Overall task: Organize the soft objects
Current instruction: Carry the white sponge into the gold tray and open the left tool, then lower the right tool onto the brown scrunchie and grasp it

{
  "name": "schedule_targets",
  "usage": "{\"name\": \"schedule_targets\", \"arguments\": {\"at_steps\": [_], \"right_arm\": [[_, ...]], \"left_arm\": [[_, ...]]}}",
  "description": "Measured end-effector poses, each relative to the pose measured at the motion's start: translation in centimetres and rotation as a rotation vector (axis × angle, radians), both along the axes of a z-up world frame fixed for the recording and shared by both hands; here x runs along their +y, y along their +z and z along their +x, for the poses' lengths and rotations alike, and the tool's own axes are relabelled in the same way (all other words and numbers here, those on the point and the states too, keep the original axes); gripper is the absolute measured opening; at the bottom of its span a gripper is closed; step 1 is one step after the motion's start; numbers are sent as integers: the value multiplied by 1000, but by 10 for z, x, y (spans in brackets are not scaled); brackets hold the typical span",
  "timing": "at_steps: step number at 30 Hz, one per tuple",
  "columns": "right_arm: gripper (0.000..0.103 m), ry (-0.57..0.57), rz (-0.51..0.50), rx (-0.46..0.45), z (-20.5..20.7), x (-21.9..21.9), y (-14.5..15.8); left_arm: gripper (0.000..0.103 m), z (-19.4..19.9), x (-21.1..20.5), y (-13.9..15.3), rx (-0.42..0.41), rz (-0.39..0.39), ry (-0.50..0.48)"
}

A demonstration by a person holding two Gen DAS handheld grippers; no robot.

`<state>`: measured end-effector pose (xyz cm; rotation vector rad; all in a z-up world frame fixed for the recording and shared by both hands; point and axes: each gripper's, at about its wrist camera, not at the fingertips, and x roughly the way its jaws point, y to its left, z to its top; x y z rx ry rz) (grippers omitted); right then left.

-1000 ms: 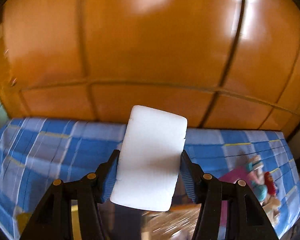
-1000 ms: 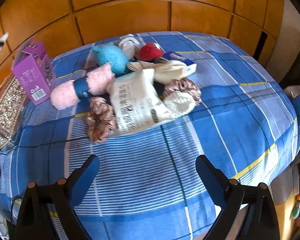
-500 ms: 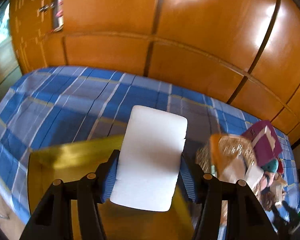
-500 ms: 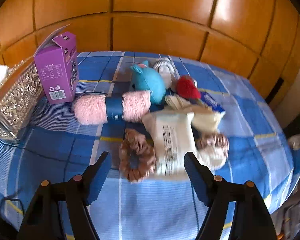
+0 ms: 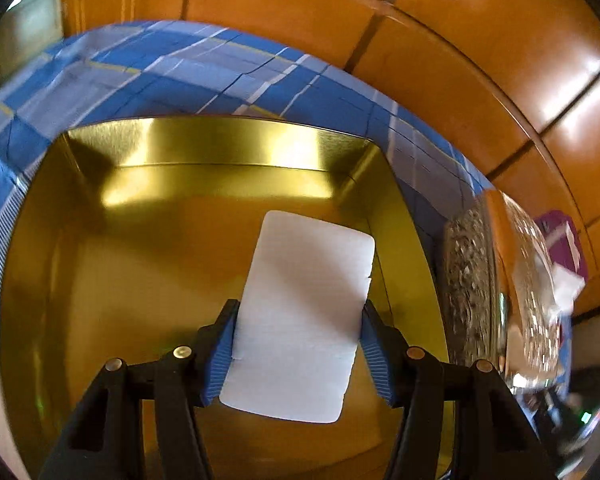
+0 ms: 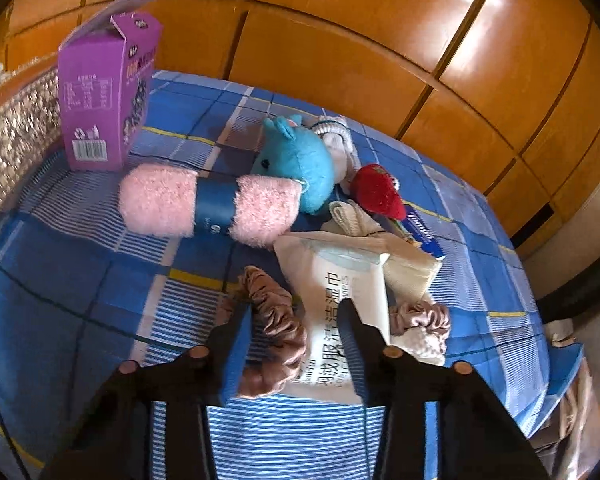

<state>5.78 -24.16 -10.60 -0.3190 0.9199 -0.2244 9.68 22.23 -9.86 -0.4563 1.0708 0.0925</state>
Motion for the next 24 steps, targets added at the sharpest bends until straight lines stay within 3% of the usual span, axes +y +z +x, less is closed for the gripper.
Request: {"name": "schedule_targets", "arguments": {"at_steps": [4, 9, 13, 17, 22, 23, 24], "right_arm": [[41, 11, -30, 3, 0, 3, -2], [41, 14, -4, 5, 1, 1, 0], [41, 15, 30, 7, 2, -3, 2], [40, 27, 107, 5, 2, -10, 6], [19, 48, 228, 7, 6, -20, 14], [12, 50, 231, 10, 6, -20, 15], [11, 55, 227, 16, 7, -19, 16]], "left_arm": [[60, 17, 1, -2, 2, -18, 49], [64, 48, -3, -7, 3, 33, 73], [89, 55, -5, -6, -7, 62, 69], [91, 41, -8, 4, -40, 63, 49], [91, 15, -15, 14, -81, 50, 5], [91, 8, -17, 15, -88, 48, -8], [91, 3, -19, 17, -94, 50, -18]]}}
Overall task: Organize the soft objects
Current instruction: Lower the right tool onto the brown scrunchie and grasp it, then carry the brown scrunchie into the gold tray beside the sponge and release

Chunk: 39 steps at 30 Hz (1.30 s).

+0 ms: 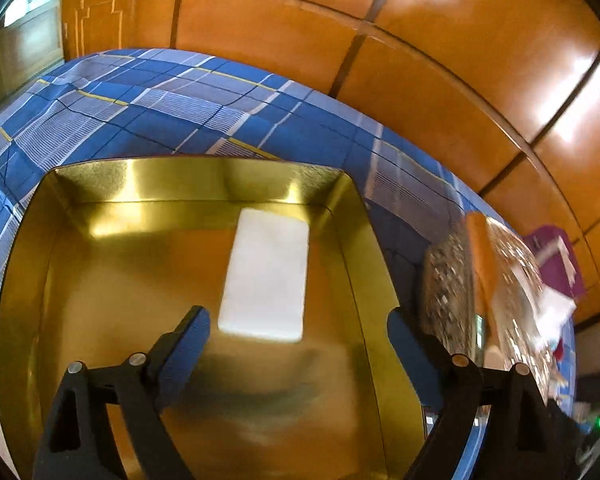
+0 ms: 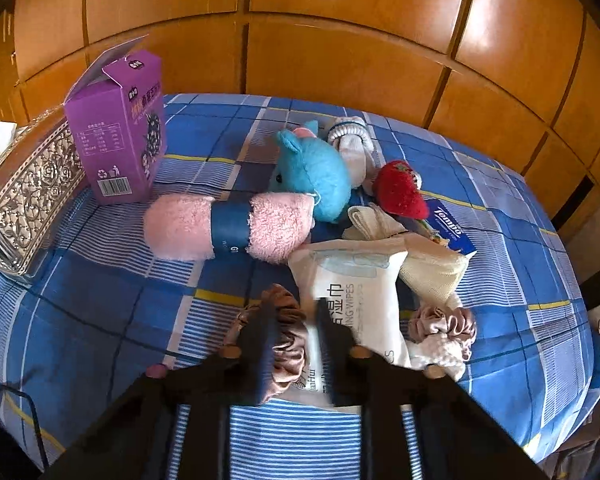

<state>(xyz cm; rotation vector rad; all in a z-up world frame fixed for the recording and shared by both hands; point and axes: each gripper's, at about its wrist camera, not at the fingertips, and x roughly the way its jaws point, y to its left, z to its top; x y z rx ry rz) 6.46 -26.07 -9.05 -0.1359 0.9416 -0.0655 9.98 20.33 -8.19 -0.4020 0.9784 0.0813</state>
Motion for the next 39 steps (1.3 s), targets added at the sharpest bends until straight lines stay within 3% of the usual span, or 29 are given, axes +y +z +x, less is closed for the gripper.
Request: {"name": "schedule_targets", "arguments": {"at_steps": [7, 10, 13, 17, 22, 24, 25, 28, 33, 39], "right_arm": [[11, 84, 67, 69, -1, 11, -4], [25, 77, 100, 126, 2, 14, -15], [32, 53, 107, 141, 3, 12, -22], [45, -28, 264, 173, 9, -2, -28], [49, -54, 221, 183, 15, 6, -32], [47, -54, 181, 186, 16, 14, -33], [32, -49, 172, 186, 17, 17, -32], [12, -27, 142, 190, 22, 26, -32], [9, 18, 92, 192, 38, 39, -22], [9, 41, 27, 137, 91, 42, 24]], "left_arm": [[91, -27, -12, 7, -24, 7, -59], [91, -34, -15, 8, -30, 1, -68], [91, -39, -17, 9, -34, -7, -71], [91, -45, -20, 9, -37, -17, -80], [91, -52, -24, 7, -38, -28, -92], [91, -55, -26, 8, -47, -17, -99], [91, -56, -27, 9, -51, -12, -104], [91, -63, -30, 12, -71, 23, -125], [91, -72, -32, 15, -92, 75, -161], [91, -77, -30, 14, -100, 84, -177]]}}
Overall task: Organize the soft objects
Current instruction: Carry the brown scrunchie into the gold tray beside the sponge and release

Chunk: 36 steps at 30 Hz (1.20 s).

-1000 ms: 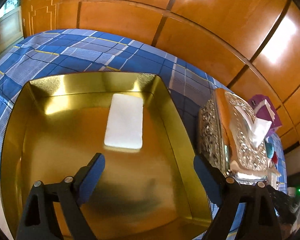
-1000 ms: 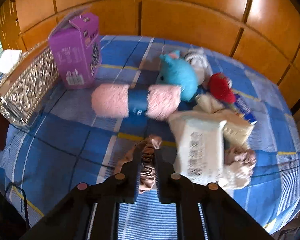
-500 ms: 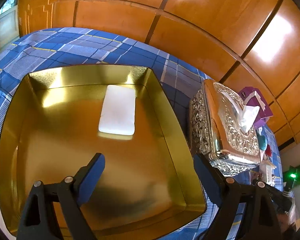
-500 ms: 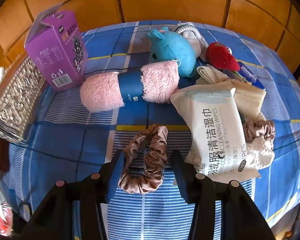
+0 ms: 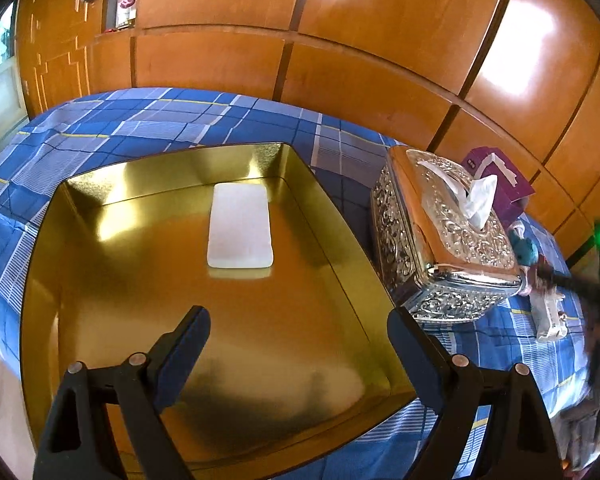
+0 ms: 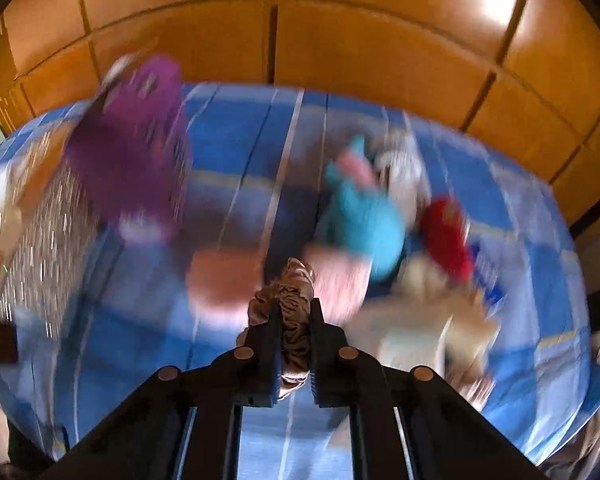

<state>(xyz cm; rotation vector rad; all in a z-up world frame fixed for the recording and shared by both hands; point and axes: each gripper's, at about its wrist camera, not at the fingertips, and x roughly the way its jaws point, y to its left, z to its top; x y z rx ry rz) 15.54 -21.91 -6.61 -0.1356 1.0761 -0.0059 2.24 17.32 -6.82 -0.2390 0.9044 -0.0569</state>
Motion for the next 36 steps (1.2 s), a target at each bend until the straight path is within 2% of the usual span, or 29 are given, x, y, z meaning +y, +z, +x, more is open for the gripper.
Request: {"name": "schedule_targets", "arguments": {"at_steps": [4, 9, 12, 15, 20, 25, 30, 36], "right_arm": [[9, -3, -17, -28, 49, 3, 29], [9, 27, -35, -101, 100, 32, 66], [9, 106, -38, -147, 117, 65, 82], [9, 240, -32, -184, 122, 108, 93], [9, 562, 9, -193, 78, 186, 107], [9, 806, 69, -107, 24, 240, 95], [9, 899, 161, -16, -18, 274, 73], [11, 872, 190, -4, -50, 297, 46]], "left_arm": [[91, -3, 2, 0, -4, -2, 1], [91, -6, 6, 2, -8, -1, 4], [91, -7, 9, 2, -5, -2, 8], [91, -8, 12, 0, -2, -3, 15], [91, -9, 18, -2, 0, 1, 33], [91, -12, 21, -2, -3, 9, 54], [91, -19, 29, 1, -12, 32, 89], [91, -30, 49, 6, -20, 81, 160]]}}
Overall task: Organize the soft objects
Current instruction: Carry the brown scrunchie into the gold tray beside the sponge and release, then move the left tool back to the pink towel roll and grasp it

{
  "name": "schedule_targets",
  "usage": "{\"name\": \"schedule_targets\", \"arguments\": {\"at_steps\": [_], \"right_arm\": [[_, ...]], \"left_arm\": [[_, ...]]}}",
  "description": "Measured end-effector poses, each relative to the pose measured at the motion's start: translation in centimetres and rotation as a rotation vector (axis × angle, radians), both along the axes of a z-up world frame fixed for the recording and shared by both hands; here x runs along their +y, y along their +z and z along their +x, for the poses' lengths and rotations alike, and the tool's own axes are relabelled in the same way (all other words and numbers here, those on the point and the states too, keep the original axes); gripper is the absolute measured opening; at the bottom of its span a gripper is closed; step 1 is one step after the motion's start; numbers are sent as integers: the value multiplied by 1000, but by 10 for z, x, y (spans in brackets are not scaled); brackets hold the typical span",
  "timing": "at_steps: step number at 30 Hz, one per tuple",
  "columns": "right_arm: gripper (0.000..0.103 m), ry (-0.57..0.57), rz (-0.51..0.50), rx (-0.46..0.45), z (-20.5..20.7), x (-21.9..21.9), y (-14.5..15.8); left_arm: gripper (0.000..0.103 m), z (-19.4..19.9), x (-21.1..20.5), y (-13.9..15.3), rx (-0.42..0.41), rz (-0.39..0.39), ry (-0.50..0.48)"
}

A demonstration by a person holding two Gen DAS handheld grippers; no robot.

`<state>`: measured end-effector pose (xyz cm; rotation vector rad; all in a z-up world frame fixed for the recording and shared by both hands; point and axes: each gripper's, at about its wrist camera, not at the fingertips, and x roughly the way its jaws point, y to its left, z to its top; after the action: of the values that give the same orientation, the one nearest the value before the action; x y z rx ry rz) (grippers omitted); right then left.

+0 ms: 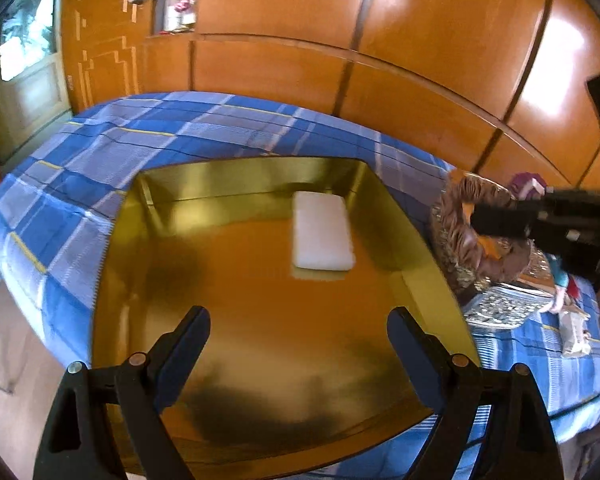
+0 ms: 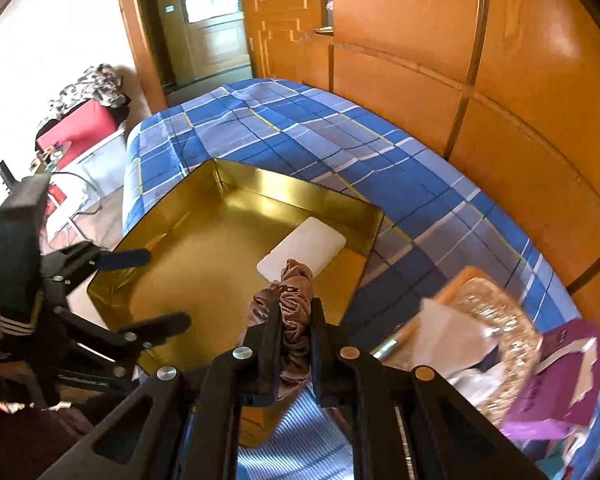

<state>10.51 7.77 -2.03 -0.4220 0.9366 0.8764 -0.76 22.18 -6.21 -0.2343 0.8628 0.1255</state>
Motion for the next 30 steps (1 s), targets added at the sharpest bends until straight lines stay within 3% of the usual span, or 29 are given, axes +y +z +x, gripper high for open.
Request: {"name": "schedule_targets", "arguments": {"at_steps": [6, 8, 11, 24, 30], "right_arm": [[19, -76, -8, -26, 0, 21, -18], [34, -102, -19, -43, 2, 25, -22], [42, -129, -14, -50, 1, 26, -24], [44, -284, 24, -249, -38, -28, 9], [44, -408, 33, -254, -52, -82, 8]], "left_arm": [[91, -7, 15, 1, 0, 31, 58], [91, -7, 17, 1, -1, 42, 66], [91, -7, 16, 0, -6, 57, 69], [91, -9, -8, 10, -36, 103, 7], [91, -10, -30, 11, -34, 110, -57]]}}
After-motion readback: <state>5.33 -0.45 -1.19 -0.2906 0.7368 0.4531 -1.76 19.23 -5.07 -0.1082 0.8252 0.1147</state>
